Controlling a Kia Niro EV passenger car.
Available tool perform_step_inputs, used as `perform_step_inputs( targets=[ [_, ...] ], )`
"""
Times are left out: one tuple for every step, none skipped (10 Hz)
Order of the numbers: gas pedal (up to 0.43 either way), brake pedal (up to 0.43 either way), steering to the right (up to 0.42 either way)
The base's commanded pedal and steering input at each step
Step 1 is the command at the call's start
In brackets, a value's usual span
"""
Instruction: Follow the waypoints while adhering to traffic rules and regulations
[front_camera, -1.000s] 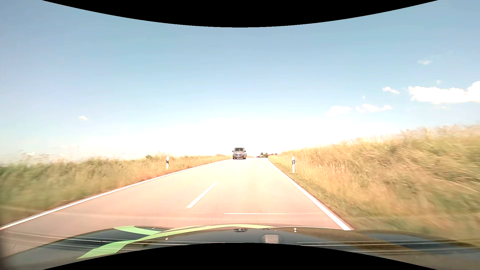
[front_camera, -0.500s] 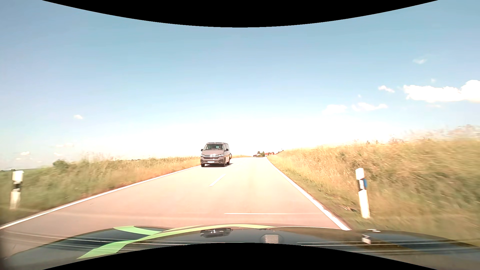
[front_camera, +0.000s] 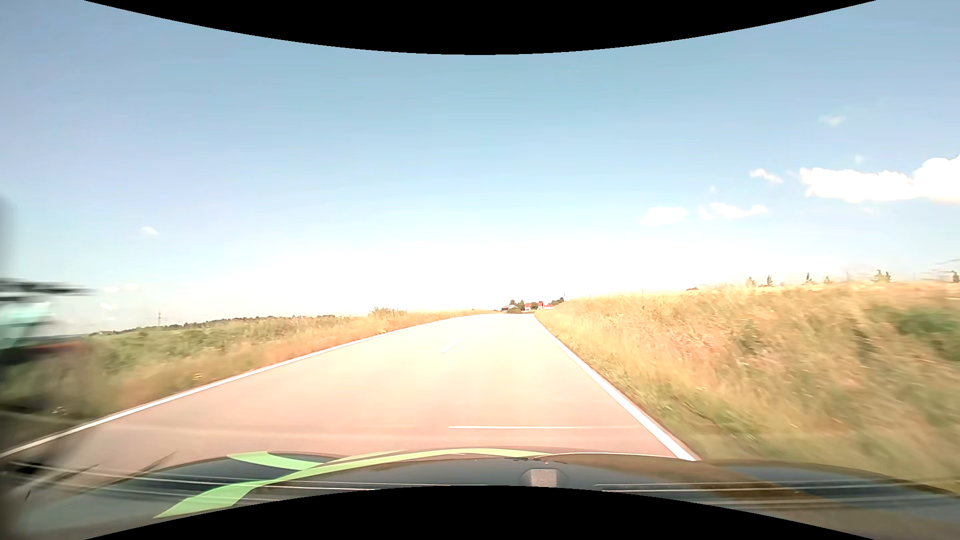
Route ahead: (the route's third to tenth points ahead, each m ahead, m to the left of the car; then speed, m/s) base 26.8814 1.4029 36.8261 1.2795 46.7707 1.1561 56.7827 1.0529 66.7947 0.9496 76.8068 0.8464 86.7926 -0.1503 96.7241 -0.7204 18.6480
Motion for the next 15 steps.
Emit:
perform_step_inputs(
  targets=[
    [0.287, 0.0, 0.005],
    [0.287, 0.0, 0.005],
    [0.287, 0.0, 0.005],
    [0.299, 0.0, 0.005],
    [0.299, 0.0, 0.005],
    [0.311, 0.0, 0.005],
    [0.299, 0.0, 0.005],
    [0.268, 0.0, 0.005],
    [0.248, 0.0, 0.005],
    [0.248, 0.0, 0.005],
    [0.248, 0.0, 0.005],
    [0.248, 0.0, 0.005],
    [0.26, 0.0, 0.005],
    [0.26, 0.0, 0.004],
    [0.24, 0.0, 0.005]
  ],
)
